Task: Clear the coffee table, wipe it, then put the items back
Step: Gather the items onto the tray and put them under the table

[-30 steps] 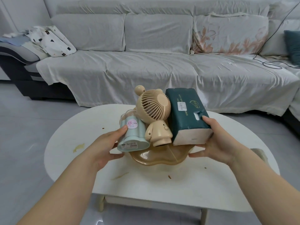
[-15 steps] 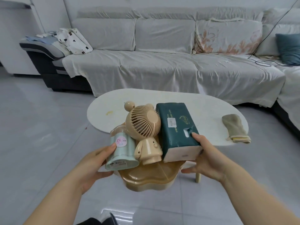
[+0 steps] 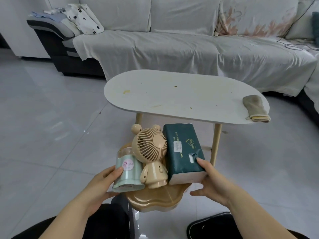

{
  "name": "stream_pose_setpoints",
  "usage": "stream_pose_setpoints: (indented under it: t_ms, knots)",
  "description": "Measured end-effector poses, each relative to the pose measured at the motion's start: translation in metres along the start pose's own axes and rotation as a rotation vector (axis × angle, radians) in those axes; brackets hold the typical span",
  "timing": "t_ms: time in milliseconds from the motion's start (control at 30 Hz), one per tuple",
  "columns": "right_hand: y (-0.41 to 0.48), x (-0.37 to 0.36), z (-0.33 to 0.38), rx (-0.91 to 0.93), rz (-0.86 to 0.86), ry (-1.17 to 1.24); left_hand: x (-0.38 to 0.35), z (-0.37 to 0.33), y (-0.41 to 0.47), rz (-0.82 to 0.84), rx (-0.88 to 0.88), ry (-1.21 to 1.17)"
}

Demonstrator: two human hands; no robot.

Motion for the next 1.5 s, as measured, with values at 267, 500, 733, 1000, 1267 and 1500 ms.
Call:
stream_pose_setpoints:
  t_ms: [267, 500, 733, 1000, 1267, 1500]
  knots:
    - [0.044, 0.023, -0.019, -0.047, -0.058, 0.043, -0.011, 0.022, 0.055, 0.046, 0.075, 0.017]
    - [0.109, 0.052, -0.023, -0.094, -0.073, 0.064, -0.013, 0.035, 0.127, 0.064, 0.135, 0.032]
    - [0.167, 0.081, -0.028, -0.127, -0.104, 0.068, -0.019, 0.058, 0.194, 0.069, 0.181, 0.033]
    - [0.212, 0.113, -0.020, -0.088, -0.140, 0.113, -0.040, 0.066, 0.249, 0.095, 0.167, 0.027]
    - [0.257, 0.138, 0.006, -0.016, -0.159, 0.036, -0.052, 0.056, 0.311, 0.102, 0.073, 0.014]
    - [0.287, 0.152, 0.017, -0.025, -0.170, 0.079, -0.060, 0.049, 0.352, 0.117, 0.044, 0.025]
Point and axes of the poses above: each hand's wrist, its own y-axis towards the middle knuckle, its own x-axis out of the back of the hand, z = x × y, the point moved 1 cm from there along y, towards the middle knuckle, and after that the axes turned 10 degrees about -y, right-handed, at the moved point
